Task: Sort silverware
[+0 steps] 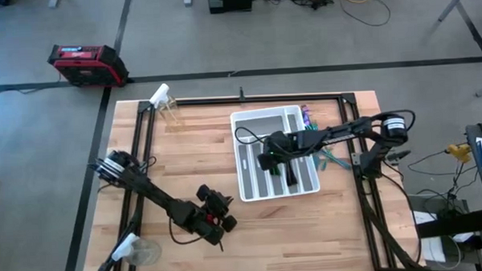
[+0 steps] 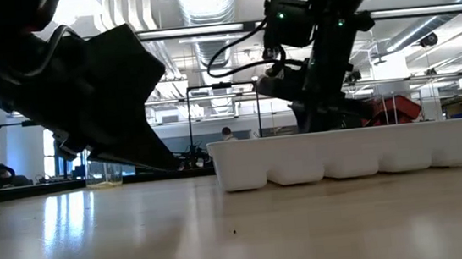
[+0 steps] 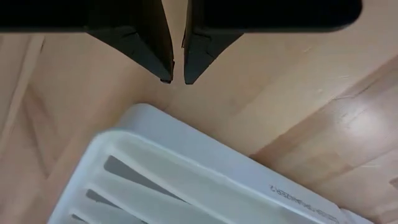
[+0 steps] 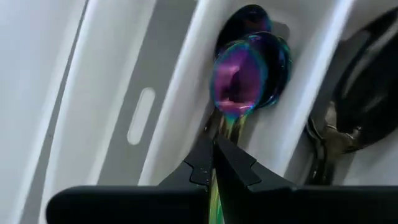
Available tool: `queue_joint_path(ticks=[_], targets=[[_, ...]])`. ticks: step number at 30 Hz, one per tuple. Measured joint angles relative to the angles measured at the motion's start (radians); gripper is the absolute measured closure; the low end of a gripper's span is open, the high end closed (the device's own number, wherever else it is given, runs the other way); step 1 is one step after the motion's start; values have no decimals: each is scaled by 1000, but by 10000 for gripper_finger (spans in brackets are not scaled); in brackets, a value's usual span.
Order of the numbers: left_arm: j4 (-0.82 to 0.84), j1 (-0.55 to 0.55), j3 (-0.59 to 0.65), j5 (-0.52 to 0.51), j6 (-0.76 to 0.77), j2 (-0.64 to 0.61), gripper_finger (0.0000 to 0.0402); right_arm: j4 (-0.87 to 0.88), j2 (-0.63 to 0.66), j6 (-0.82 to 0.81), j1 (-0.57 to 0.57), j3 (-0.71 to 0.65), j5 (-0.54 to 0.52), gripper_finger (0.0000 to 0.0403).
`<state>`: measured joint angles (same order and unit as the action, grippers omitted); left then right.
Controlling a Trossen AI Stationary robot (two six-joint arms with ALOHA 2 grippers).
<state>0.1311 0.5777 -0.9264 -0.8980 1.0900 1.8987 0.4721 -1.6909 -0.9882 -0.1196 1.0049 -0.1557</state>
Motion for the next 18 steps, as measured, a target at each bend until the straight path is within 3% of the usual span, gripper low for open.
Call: queue_joint_path(ticks=[7,13,18], targets=[[-45,4,0,0,0,30,377,115,41,115,0,54,-3,402],[-117,11,0,-1,-45,34,377,421,148,242,62,89,-78,403],[-156,10,0,-9,-94,34,377,704,262,95,148,16,-184,403]])
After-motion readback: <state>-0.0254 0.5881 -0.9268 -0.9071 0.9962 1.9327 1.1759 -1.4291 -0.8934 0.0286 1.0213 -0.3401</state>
